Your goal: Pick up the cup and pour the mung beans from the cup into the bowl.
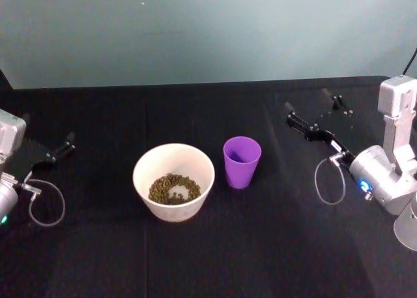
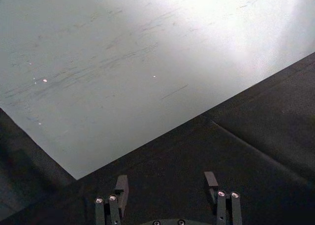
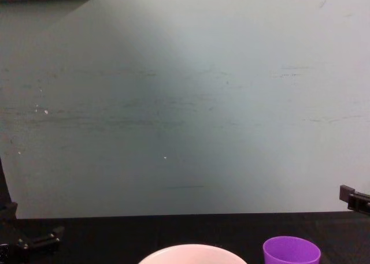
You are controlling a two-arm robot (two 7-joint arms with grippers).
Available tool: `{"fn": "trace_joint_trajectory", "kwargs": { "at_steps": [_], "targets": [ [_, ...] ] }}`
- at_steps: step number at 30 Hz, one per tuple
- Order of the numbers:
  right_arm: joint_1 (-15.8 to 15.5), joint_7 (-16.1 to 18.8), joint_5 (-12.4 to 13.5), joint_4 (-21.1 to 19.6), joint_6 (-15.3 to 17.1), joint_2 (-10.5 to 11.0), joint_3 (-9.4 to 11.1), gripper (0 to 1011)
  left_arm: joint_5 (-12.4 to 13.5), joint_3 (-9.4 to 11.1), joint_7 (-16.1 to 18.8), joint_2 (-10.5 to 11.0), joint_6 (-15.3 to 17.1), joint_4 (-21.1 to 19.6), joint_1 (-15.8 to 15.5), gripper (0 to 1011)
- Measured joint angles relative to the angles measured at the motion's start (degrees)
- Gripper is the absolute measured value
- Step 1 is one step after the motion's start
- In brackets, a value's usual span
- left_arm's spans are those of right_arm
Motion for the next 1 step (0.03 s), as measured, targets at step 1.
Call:
{"fn": "trace_joint_trajectory", "kwargs": {
  "at_steps": [1],
  "targets": [
    [0.0, 0.0, 0.01, 0.0, 0.0, 0.0, 0.0, 1000, 0.0, 0.0, 0.0, 0.0, 0.0, 0.0, 0.0, 1000]
  ]
}}
